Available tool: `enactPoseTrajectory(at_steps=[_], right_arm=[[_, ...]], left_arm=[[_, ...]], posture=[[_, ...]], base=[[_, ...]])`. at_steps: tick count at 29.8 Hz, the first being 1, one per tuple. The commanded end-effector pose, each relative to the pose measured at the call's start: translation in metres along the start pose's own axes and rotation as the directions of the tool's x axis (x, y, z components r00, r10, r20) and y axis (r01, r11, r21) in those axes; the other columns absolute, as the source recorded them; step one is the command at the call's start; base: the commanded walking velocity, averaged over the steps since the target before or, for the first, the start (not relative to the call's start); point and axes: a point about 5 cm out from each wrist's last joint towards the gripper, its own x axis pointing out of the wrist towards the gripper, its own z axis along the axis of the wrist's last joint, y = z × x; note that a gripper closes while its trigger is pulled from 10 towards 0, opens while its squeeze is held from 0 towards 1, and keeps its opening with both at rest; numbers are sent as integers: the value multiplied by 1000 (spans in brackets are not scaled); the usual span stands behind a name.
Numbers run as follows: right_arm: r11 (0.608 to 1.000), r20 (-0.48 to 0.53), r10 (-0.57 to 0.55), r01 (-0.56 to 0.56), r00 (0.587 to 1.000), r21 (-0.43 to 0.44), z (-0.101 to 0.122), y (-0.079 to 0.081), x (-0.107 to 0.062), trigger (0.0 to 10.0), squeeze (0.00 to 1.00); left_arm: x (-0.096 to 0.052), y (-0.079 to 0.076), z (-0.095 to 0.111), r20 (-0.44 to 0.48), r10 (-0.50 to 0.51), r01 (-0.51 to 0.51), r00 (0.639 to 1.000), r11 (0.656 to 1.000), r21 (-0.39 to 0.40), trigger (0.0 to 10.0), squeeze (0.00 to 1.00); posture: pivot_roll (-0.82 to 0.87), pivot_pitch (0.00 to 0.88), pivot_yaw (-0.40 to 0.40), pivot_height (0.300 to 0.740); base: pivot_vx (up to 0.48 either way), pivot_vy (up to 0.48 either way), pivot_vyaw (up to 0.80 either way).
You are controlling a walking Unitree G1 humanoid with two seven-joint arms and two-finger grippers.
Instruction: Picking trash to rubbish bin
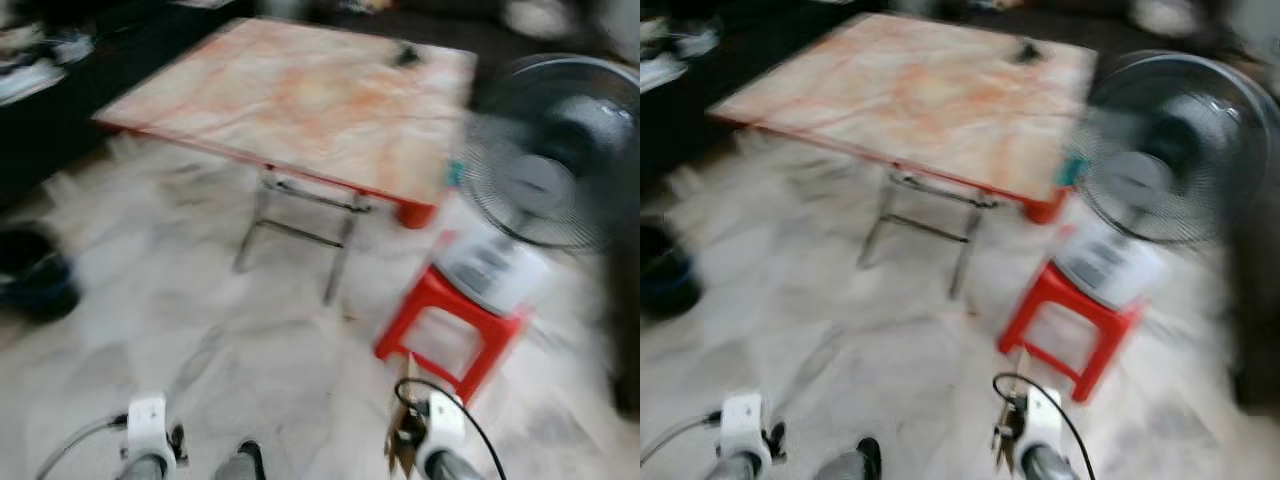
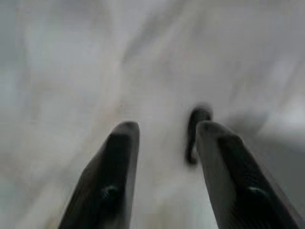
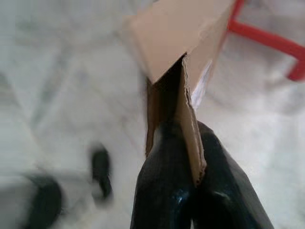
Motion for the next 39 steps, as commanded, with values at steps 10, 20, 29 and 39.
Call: enactPoseTrajectory(at_steps=[10,20,29,39], right_arm=[[1000,-33,-14,14,999,-10,-8,-7,-3,10000,0],[1000,-35,-4,4,999,-20,-7,-4,-2,10000,0],[1000,-37,-1,0,999,-22,-8,-3,-2,10000,0],[1000,-38,-1,0,999,-28,-8,-4,-2,10000,0]], left_arm=[[4,-9,11,35,-11,12,999,1000,-24,10000,0],[4,-11,10,23,-11,12,1000,999,-34,10000,0],[4,-9,11,22,-6,7,1000,1000,-28,10000,0],[5,-10,12,24,-10,11,1000,1000,-27,10000,0]], posture=[[50,194,-65,740],[52,193,-67,740],[51,189,-66,740],[50,179,-65,740]], base=[[0,0,0],[0,0,0],[0,0,0],[0,0,0]])
